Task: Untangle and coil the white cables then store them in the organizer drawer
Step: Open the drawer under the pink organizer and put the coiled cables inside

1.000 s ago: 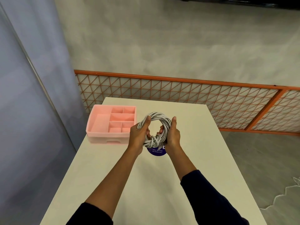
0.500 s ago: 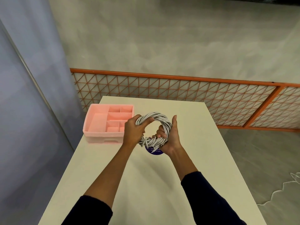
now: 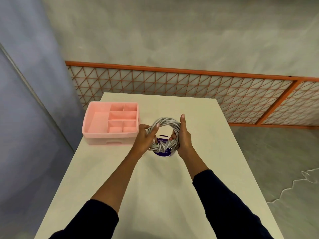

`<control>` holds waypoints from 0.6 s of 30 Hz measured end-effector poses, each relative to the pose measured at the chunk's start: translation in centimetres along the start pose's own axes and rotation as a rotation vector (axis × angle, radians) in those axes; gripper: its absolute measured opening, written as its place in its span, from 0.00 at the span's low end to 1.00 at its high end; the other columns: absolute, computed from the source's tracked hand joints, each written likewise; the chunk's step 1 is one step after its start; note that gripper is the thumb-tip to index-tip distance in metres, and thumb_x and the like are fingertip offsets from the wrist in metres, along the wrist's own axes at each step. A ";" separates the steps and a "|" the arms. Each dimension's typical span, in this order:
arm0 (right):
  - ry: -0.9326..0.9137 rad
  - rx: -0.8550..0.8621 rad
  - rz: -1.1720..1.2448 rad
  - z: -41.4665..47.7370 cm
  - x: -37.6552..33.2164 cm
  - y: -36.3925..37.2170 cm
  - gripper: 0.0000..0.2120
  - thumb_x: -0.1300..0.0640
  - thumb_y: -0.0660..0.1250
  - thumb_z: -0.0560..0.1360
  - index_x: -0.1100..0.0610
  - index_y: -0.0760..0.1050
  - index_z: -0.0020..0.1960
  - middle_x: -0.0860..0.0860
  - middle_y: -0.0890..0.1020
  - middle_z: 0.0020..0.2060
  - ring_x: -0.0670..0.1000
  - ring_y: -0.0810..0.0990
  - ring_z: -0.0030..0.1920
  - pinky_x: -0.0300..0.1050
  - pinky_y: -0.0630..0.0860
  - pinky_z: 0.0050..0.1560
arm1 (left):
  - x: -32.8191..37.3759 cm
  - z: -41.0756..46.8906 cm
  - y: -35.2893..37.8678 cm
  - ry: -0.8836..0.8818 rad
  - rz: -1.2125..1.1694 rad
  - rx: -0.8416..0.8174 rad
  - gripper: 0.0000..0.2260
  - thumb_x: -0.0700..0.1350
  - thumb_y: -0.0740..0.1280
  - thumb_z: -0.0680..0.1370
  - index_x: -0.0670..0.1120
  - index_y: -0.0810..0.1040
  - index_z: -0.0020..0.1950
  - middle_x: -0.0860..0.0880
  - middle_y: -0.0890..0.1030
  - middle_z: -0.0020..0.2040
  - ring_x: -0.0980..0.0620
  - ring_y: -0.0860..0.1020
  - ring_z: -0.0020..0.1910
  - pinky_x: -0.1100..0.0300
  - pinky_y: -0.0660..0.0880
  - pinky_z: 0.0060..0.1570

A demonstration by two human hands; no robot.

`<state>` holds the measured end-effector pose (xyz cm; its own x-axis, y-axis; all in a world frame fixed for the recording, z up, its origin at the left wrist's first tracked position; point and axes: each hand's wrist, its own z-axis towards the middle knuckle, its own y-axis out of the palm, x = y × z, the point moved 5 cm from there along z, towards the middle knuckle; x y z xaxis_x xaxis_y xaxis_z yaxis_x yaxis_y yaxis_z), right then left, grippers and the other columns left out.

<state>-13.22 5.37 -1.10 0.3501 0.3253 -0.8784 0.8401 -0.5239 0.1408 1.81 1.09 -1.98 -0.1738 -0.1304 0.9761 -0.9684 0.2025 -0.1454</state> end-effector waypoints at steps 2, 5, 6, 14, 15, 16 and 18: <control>-0.014 -0.007 -0.069 0.7 0.8 -0.7 0.28 0.30 0.65 0.68 0.57 0.78 0.38 0.51 0.79 0.30 0.48 0.78 0.29 0.42 0.73 0.33 | -1.7 0.1 0.5 -0.072 -0.037 -0.055 0.21 0.59 0.64 0.77 0.45 0.65 0.57 0.46 0.77 0.42 0.51 0.77 0.40 0.58 0.73 0.43; -0.059 -0.002 -0.126 2.1 2.2 -1.6 0.27 0.38 0.70 0.70 0.61 0.77 0.54 0.55 0.84 0.45 0.52 0.83 0.43 0.43 0.78 0.39 | -3.9 0.5 1.1 -0.134 -0.043 -0.101 0.19 0.56 0.63 0.79 0.42 0.66 0.58 0.44 0.77 0.49 0.53 0.77 0.44 0.63 0.72 0.39; -0.071 0.003 -0.134 2.5 2.8 -1.9 0.26 0.40 0.70 0.71 0.62 0.76 0.54 0.55 0.83 0.47 0.52 0.83 0.45 0.44 0.80 0.42 | -4.7 0.6 1.3 -0.153 -0.029 -0.104 0.17 0.55 0.62 0.80 0.42 0.65 0.57 0.45 0.75 0.51 0.55 0.76 0.44 0.66 0.73 0.37; -0.032 0.078 -0.281 6.3 6.6 -4.3 0.26 0.40 0.60 0.78 0.62 0.73 0.59 0.57 0.81 0.53 0.56 0.80 0.53 0.49 0.78 0.52 | -8.6 3.6 3.8 -0.267 0.090 -0.176 0.12 0.49 0.58 0.83 0.40 0.68 0.55 0.42 0.70 0.51 0.56 0.73 0.40 0.67 0.71 0.31; -0.019 0.103 -0.298 6.9 6.9 -4.7 0.26 0.40 0.59 0.78 0.62 0.73 0.60 0.57 0.80 0.54 0.56 0.80 0.54 0.50 0.77 0.53 | -8.8 4.0 4.3 -0.266 0.086 -0.185 0.12 0.47 0.58 0.83 0.38 0.67 0.58 0.42 0.71 0.53 0.54 0.74 0.44 0.66 0.73 0.36; -0.010 0.123 -0.314 7.3 7.1 -5.0 0.26 0.40 0.58 0.78 0.62 0.73 0.60 0.58 0.80 0.55 0.57 0.79 0.55 0.50 0.77 0.54 | -9.0 4.3 4.7 -0.261 0.073 -0.185 0.12 0.44 0.58 0.83 0.37 0.66 0.61 0.42 0.71 0.55 0.52 0.75 0.49 0.63 0.76 0.42; 0.001 0.159 -0.355 8.5 7.2 -5.6 0.25 0.41 0.57 0.79 0.63 0.73 0.60 0.58 0.79 0.56 0.57 0.78 0.56 0.49 0.75 0.53 | -9.2 4.9 5.5 -0.258 0.050 -0.186 0.12 0.40 0.58 0.82 0.38 0.66 0.64 0.43 0.71 0.59 0.49 0.73 0.56 0.56 0.75 0.55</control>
<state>-18.87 3.97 -12.07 0.0493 0.5091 -0.8593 0.8343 -0.4939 -0.2447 -2.74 -1.33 -12.54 -0.2831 -0.3532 0.8917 -0.9124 0.3857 -0.1369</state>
